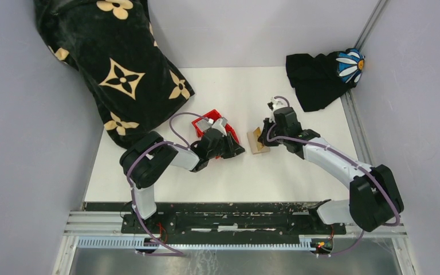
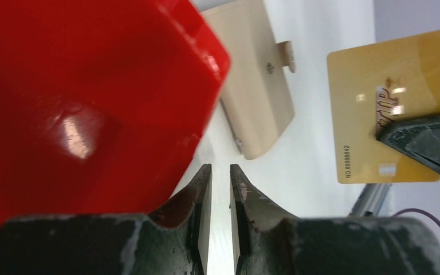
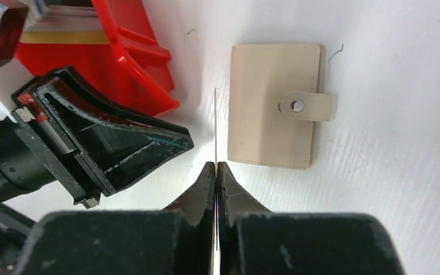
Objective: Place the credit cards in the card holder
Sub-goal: Open the card holder at the center of the board.
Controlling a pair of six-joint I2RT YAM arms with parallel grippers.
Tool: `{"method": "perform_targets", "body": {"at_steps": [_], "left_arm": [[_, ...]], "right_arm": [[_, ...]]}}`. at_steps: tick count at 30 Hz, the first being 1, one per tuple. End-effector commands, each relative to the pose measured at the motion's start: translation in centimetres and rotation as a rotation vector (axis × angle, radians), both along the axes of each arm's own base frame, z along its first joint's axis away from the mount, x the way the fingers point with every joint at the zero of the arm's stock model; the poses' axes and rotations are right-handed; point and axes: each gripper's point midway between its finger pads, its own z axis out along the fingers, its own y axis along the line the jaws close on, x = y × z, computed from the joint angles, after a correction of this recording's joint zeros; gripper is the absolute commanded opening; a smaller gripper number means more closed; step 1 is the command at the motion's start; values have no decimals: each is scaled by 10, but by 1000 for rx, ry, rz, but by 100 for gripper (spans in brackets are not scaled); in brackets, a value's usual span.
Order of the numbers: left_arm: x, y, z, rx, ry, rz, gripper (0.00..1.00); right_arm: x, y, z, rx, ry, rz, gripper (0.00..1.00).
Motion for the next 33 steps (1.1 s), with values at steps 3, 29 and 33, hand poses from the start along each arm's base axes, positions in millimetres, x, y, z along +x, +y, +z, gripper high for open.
{"method": "perform_targets", "body": {"at_steps": [3,29,33], "left_arm": [[12,1,8,89,-82,16,24],[16,-19,-11,169,-71,-8,22],[16,-22,-14,177,-67,-10,22]], "right_arm": [[16,-9,3,-229,-42,-9,1],[45,-22,-34,-515,3,-32,1],[46,-27,-36,-541,1,-44,1]]}}
